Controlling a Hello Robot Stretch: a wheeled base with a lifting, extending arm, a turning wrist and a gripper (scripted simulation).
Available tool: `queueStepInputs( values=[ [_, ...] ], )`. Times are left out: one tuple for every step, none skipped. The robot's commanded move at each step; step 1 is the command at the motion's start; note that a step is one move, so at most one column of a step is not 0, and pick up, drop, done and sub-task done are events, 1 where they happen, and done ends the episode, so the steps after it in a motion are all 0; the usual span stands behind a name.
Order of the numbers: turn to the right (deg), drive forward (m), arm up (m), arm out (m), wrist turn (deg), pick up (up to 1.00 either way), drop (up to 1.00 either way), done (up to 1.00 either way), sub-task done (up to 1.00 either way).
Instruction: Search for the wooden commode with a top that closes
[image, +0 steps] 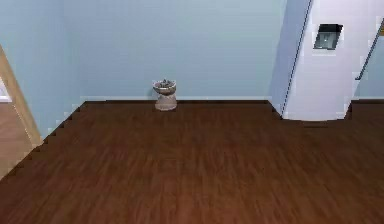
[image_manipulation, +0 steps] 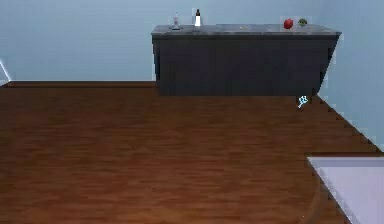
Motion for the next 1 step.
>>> queueStepInputs(
  values=[
    [-45.0, 0.0, 0.0, 0.0, 0.0, 0.0, 0.0, 0.0, 0.0]
  ],
)
